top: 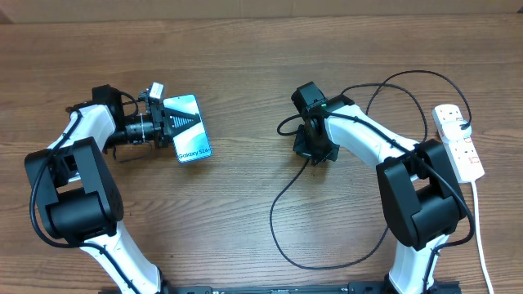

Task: Plug charger to phone and switch on socket
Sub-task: 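Close the right gripper on the black cable connector, then lift the connector with the right gripper toward the phone's bottom edge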

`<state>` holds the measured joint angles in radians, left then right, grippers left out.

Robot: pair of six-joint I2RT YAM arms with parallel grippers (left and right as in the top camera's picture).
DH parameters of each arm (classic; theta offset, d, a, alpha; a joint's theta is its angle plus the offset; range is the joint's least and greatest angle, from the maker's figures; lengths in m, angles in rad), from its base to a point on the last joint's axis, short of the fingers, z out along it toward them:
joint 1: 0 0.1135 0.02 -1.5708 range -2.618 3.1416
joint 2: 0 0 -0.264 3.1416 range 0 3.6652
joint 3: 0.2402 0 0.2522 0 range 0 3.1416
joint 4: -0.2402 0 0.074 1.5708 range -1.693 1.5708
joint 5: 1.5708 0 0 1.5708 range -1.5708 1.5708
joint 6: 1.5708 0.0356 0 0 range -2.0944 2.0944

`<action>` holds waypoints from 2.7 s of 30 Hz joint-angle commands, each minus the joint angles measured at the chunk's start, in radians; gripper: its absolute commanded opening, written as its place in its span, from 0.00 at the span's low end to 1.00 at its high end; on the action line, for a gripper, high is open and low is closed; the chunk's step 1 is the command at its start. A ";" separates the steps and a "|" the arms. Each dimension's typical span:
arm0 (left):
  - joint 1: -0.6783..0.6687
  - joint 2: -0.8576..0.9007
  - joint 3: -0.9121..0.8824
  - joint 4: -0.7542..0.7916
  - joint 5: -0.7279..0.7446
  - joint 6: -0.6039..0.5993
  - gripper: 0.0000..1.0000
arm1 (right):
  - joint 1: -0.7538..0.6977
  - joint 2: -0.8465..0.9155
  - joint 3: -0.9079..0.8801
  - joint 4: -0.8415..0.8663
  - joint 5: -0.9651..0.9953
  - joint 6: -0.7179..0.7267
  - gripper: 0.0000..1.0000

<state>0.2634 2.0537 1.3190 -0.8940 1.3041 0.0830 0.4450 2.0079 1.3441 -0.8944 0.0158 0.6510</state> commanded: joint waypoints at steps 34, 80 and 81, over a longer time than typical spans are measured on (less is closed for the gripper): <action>-0.006 -0.030 0.009 0.033 -0.085 -0.025 0.07 | -0.002 0.003 -0.021 0.020 -0.063 -0.069 0.04; -0.021 -0.337 0.097 -0.226 0.276 0.037 0.05 | 0.250 -0.252 0.004 0.543 -1.172 -0.154 0.04; -0.021 -0.337 0.097 -0.220 0.276 0.021 0.04 | 0.253 -0.252 0.004 0.542 -1.151 -0.149 0.04</action>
<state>0.2363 1.7409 1.3853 -1.1282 1.5341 0.1978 0.6827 1.7596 1.3415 -0.3668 -1.1873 0.4049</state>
